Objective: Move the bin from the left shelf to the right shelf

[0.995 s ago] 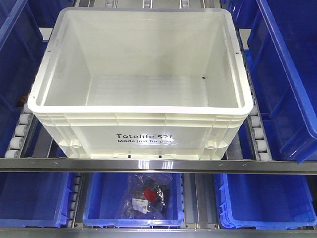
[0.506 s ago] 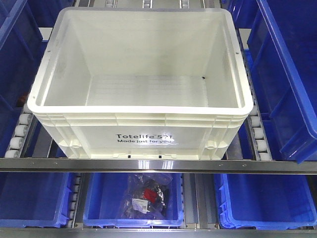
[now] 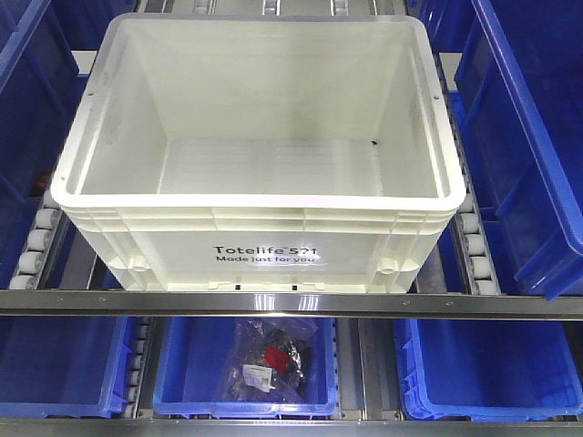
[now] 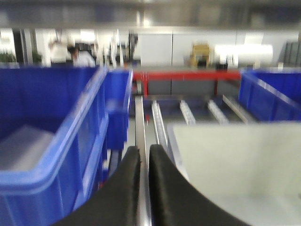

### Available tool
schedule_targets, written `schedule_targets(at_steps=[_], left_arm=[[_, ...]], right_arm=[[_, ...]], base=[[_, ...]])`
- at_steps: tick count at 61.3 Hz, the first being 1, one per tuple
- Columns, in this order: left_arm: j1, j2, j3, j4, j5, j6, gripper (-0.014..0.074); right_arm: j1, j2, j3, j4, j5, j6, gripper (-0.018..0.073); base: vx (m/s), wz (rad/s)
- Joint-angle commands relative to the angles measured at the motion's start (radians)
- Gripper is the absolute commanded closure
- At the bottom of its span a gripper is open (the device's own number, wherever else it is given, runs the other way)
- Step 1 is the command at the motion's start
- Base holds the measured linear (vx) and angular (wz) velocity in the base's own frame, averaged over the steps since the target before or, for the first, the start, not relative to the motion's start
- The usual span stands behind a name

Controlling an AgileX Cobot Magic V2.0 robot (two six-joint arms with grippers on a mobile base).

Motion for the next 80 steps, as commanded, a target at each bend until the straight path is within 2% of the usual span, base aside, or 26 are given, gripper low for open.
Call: schedule_targets(at_steps=[1,7,18,23,30,38,43,49,54,58,63,72,80], left_arm=[[-0.006,0.061,-0.029,-0.007,0.0,-0.007,0.0558],[-0.006,0.089,-0.014,-0.007,0.052,-0.007,0.0558],[-0.006,0.101,0.016,-0.007,0.057,-0.007,0.0554],[-0.006,0.115,0.014,-0.007,0.055,-0.007,0.0527],[-0.006,0.149,0.012,-0.007,0.058,-0.007,0.0419],[-0.006,0.201,0.01,-0.007,0.059,0.017,0.0213],[-0.008,0.248,-0.021,-0.012,0.098,0.039,0.0112],[-0.037,0.315,-0.087,-0.024,0.155,0.05,0.0031],[-0.09,0.374,-0.136,-0.028,0.183,0.072,0.0001],[-0.141,0.425,-0.165,-0.027,0.195,0.108,0.0],[-0.183,0.493,-0.202,-0.026,0.215,0.116,0.0003],[-0.19,0.648,-0.312,-0.016,0.278,0.114,0.0003],[-0.19,0.795,-0.424,0.005,0.308,0.078,0.0003]], right_arm=[[-0.007,0.054,-0.029,-0.007,-0.019,-0.007,0.0568],[-0.007,0.084,-0.029,-0.006,0.042,-0.007,0.0568],[-0.007,0.127,-0.03,-0.007,0.119,-0.007,0.0562],[-0.007,0.153,-0.035,-0.002,0.137,-0.007,0.0526],[-0.007,0.198,-0.074,0.025,0.164,-0.026,0.0393],[-0.007,0.256,-0.138,0.117,0.217,-0.122,0.016],[-0.007,0.302,-0.179,0.192,0.258,-0.188,0.0031],[-0.002,0.363,-0.225,0.272,0.304,-0.268,-0.0066],[0.053,0.43,-0.27,0.313,0.34,-0.32,-0.0105],[0.121,0.484,-0.308,0.297,0.373,-0.318,-0.0104],[0.206,0.564,-0.36,0.244,0.418,-0.28,-0.0091],[0.313,0.718,-0.459,0.066,0.475,-0.141,-0.0064],[0.342,0.839,-0.554,-0.051,0.502,0.003,-0.0057]], base=[[0.0,0.0],[0.0,0.0],[0.0,0.0],[0.0,0.0],[0.0,0.0],[0.0,0.0],[0.0,0.0],[0.0,0.0],[0.0,0.0],[0.0,0.0],[0.0,0.0],[0.0,0.0],[0.0,0.0]])
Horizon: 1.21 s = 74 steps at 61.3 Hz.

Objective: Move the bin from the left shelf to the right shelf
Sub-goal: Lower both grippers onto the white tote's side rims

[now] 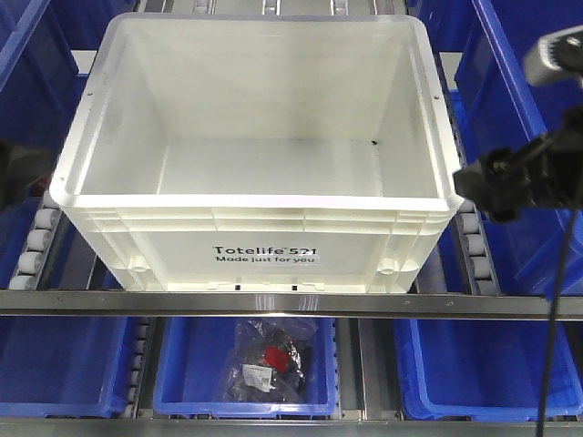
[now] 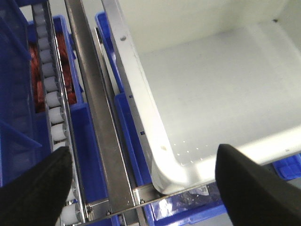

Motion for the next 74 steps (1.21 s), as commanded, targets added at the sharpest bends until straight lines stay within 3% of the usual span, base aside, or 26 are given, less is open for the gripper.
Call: schedule_targets(at_steps=[1,8,29,39,74], left_arm=[[-0.007,0.089,-0.098,0.008,-0.032,-0.034,0.0003],[-0.007,0.205,-0.178,0.029,-0.025,-0.078,0.0003],[-0.007,0.462,-0.333,0.03,-0.023,-0.184,0.0003],[-0.007,0.551,-0.401,0.082,0.008,-0.274,0.0003],[-0.007,0.622,-0.453,0.089,0.049,-0.278,0.0003]], right_arm=[[0.009,0.056,-0.094,-0.077,-0.028,0.106,-0.0056],[0.009,0.153,-0.19,-0.084,0.014,0.178,-0.0052],[0.008,0.382,-0.396,-0.089,0.104,0.255,-0.0039],[-0.004,0.457,-0.459,-0.129,0.133,0.308,-0.0035],[-0.009,0.59,-0.578,-0.102,0.2,0.296,-0.0035]], base=[[0.0,0.0],[0.0,0.0],[0.0,0.0],[0.0,0.0],[0.0,0.0]])
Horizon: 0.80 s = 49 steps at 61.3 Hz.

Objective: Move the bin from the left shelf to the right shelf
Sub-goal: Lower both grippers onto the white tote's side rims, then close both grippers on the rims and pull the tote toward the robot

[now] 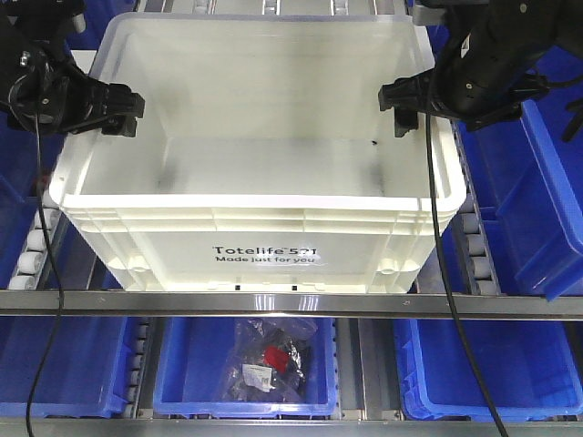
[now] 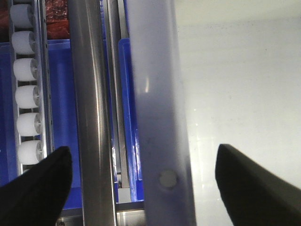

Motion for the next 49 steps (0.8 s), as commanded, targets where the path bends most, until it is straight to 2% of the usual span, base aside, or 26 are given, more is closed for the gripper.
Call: schedule_targets(at_steps=[1,10,25,38,49], left_arm=[[-0.007,-0.038,-0.033,0.003,-0.039,-0.013,0.0003],[-0.007,-0.038,-0.033,0.003,-0.038,-0.013,0.0003],[-0.007,-0.038,-0.033,0.002,-0.03,-0.013,0.0017],[-0.007,-0.038,-0.033,0.0,-0.028,-0.013,0.0119],[-0.007,-0.038,-0.033,-0.002,-0.027,-0.013,0.0246]], right_arm=[[-0.006,-0.04,-0.034,-0.008,-0.026,-0.013,-0.0035],[-0.006,-0.04,-0.034,-0.003,-0.024,-0.019,-0.0001],[-0.006,-0.04,-0.034,0.038,-0.018,-0.058,0.0145],[-0.006,-0.04,-0.034,0.039,-0.018,-0.058,0.0284],[-0.006,-0.04,-0.034,0.039,-0.018,-0.058,0.0377]], base=[[0.0,0.0],[0.0,0.0],[0.0,0.0],[0.0,0.0],[0.0,0.0]])
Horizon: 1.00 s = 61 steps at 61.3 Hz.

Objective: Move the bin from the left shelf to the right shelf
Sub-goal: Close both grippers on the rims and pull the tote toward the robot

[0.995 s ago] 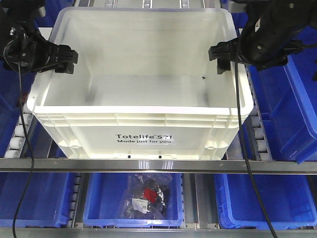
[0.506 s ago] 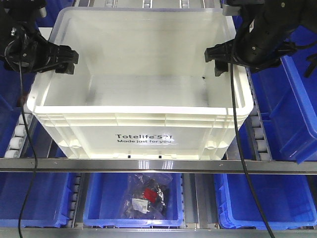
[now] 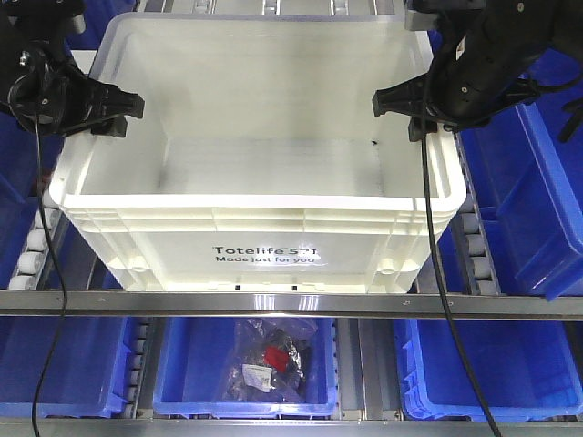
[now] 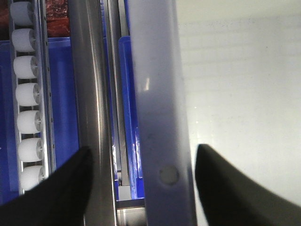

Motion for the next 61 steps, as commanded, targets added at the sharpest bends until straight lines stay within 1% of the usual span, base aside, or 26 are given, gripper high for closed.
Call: schedule_targets(at_steps=[1,16,27,37,52,61], left_arm=[[-0.007,-0.038,-0.033,-0.005,-0.035,-0.013,0.026],[-0.007,-0.038,-0.033,-0.028,-0.035,-0.013,0.0405],[-0.007,-0.038,-0.033,-0.06,-0.035,-0.013,0.0465],[-0.007,-0.038,-0.033,-0.069,-0.035,-0.013,0.049],[-0.007,-0.038,-0.033,-0.071,-0.035,-0.006,0.0492],[-0.007,-0.049,-0.033,-0.077,-0.034,-0.006,0.0492]], right_arm=[[-0.006,-0.042,-0.034,-0.008,-0.028,-0.012,0.0382],[-0.006,-0.042,-0.034,-0.008,-0.028,-0.012,0.0449],[-0.006,-0.042,-0.034,-0.006,-0.028,-0.011,0.0489],[-0.006,-0.042,-0.034,-0.008,-0.031,-0.011,0.0519],[-0.006,-0.062,-0.034,-0.009,-0.055,-0.011,0.0554],[-0.006,-0.092,-0.034,-0.009,-0.064,-0.011,0.0559]], base=[[0.0,0.0],[0.0,0.0],[0.0,0.0],[0.0,0.0],[0.0,0.0],[0.0,0.0]])
